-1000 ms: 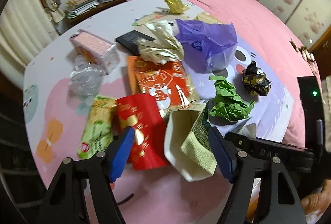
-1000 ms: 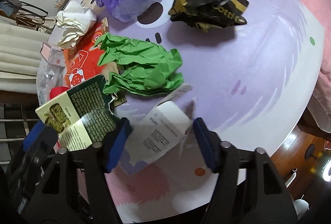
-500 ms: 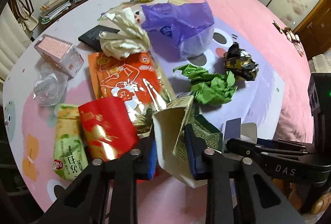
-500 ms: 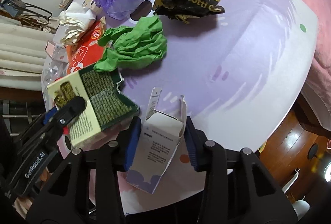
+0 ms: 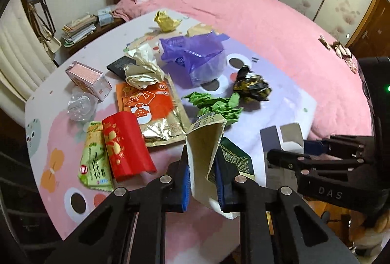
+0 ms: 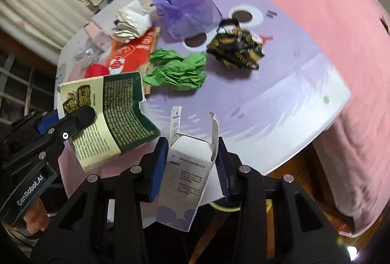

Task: Collect trash
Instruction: 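Lift both held boxes and carry them over the trash bin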

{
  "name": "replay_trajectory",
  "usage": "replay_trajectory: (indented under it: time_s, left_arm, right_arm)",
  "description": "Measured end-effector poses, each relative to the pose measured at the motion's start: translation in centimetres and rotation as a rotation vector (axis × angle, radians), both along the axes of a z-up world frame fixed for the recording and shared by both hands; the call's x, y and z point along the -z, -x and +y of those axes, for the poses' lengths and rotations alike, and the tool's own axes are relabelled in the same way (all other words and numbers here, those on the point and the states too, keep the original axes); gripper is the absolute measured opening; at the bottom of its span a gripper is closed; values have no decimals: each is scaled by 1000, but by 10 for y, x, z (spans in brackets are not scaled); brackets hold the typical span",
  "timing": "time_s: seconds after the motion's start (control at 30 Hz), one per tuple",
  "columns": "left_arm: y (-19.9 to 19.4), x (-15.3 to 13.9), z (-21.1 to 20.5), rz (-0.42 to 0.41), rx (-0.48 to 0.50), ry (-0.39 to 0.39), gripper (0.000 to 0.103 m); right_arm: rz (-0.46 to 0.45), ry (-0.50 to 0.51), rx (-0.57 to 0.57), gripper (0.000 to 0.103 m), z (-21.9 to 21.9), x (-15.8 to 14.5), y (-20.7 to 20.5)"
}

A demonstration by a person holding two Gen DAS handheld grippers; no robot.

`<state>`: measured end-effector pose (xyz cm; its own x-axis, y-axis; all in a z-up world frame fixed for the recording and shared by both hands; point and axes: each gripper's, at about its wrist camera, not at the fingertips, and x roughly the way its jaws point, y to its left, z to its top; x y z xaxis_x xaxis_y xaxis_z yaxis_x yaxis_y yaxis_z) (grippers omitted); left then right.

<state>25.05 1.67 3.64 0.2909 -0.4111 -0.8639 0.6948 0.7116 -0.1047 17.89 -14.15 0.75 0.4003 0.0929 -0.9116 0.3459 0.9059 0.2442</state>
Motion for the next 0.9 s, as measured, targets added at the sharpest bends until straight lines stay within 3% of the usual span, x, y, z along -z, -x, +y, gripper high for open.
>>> replay_trajectory:
  time_s: [0.2,0.47,0.67,0.9]
  left_arm:
    - [43,-12,-6,-19,-68,11,17]
    - [128,-3,-29,-5,-246,8,17]
    - [200,28,-44,22,-358,0,17]
    - [261,88,-52,108,-448,-68,17]
  right_arm:
    - [-46,27,-80,35,-16,-14,23]
    - [-87,67,-318,35,-29,-8,77]
    - [-92,85,-483,35,-37,23,138]
    - [21,68,-544,35,-40,95,179]
